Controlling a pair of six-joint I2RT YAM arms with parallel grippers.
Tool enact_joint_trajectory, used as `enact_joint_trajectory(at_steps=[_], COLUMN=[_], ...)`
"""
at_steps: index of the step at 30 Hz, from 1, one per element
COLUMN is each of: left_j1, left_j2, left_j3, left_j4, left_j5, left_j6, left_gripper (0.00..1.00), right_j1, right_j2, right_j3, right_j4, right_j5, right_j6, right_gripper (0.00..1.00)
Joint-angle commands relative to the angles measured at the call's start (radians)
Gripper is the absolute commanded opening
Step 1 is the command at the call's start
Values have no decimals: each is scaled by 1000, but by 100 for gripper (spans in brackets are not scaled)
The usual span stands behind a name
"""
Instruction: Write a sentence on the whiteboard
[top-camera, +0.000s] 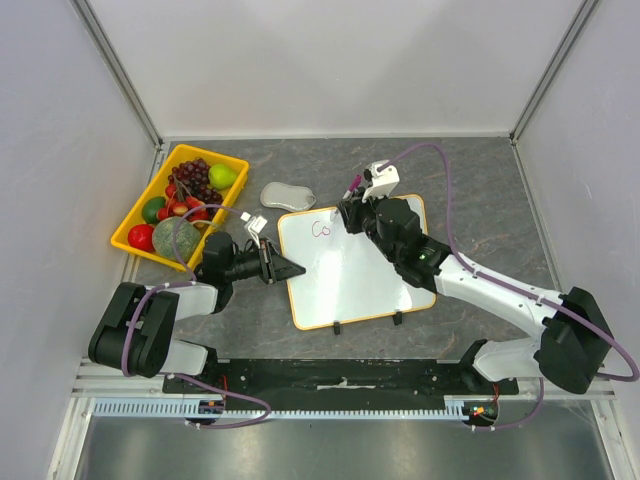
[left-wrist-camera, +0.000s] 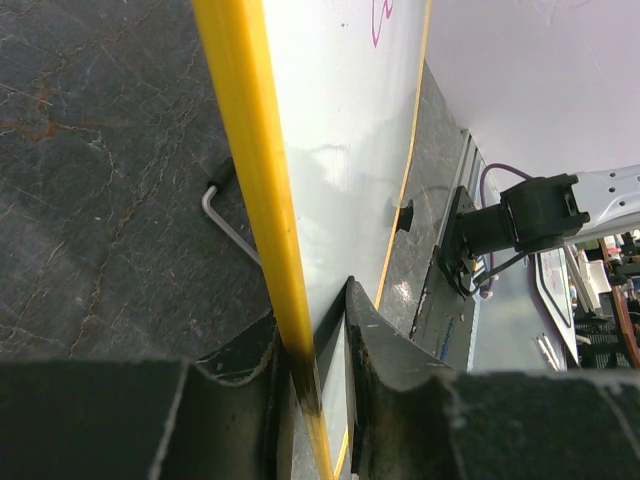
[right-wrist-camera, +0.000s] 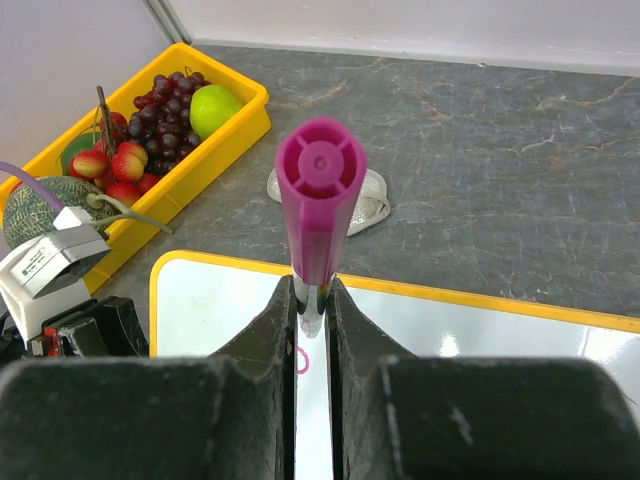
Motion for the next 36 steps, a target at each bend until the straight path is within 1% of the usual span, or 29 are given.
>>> enact_joint_trajectory(at_steps=[1,14,36], left_j1=[-15,-18,-18], left_j2=[14,17,16], left_j3=[4,4,7], left_j4=[-26,-26,-28], left_j5=[-11,-11,-11], left_j6=[96,98,99], left_gripper=[2,2,2], right_j1=[-6,-13,-15], right_j2=[1,34,0], right_j3=[-6,-39,-85], right_j4=[45,53,8], right_j5=[34,31,-21], right_j6=[14,18,21], right_gripper=[0,0,0])
